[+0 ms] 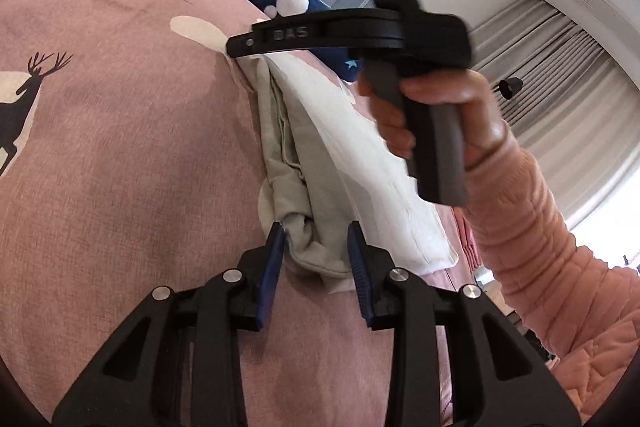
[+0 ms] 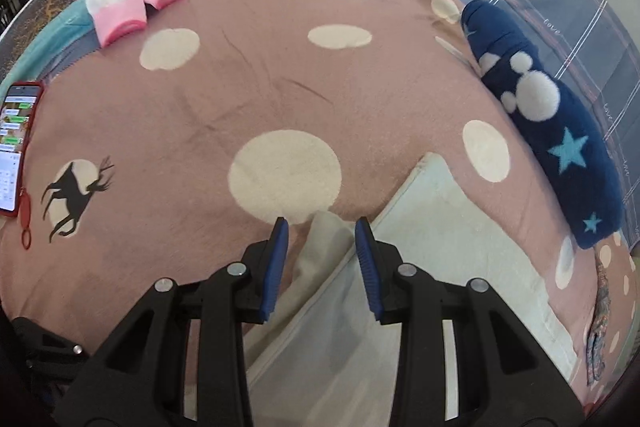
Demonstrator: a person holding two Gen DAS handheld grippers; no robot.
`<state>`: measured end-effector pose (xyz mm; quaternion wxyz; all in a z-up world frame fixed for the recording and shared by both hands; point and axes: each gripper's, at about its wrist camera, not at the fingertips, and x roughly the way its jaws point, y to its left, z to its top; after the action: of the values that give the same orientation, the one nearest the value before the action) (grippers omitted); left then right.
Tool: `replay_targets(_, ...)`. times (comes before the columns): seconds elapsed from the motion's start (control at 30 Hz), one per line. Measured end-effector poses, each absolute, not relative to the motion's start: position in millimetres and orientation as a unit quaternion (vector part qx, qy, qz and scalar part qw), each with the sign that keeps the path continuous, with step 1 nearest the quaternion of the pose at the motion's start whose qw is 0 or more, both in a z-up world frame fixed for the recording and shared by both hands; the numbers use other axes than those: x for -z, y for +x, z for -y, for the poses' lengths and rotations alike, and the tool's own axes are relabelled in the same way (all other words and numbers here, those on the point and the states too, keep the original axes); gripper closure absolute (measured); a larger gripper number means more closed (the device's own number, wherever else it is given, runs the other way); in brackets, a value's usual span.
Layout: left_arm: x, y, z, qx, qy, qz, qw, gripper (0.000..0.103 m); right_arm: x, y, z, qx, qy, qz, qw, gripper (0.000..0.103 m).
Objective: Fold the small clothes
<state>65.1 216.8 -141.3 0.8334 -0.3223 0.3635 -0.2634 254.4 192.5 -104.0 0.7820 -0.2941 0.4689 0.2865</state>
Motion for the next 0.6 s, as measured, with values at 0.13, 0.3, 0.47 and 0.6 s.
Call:
replay_targets(0.13, 141, 65, -218, 0.262, -0.316, -0.371, 0.833, 0.069, 113, 259, -197, -0.29, -0.307, -0.466, 0.777, 0.084)
replay_targets(0.3, 135, 71, -221, 0.242, -0.296, -0.369, 0.847, 0.06, 101, 259, -192, -0.291, -0.285, -0.455, 0.792, 0.099)
replay_targets(0.47, 144, 80, -213, 0.272, -0.293, -0.394, 0.828, 0.097, 92, 263, -183, -0.298, -0.248, -0.46, 0.799, 0.099)
replay_targets(0.6, 135, 71, -223, 0.284, -0.307, -0.35, 0.838, 0.1, 85, 264, -180, -0.297, -0.226, -0.454, 0.809, 0.099)
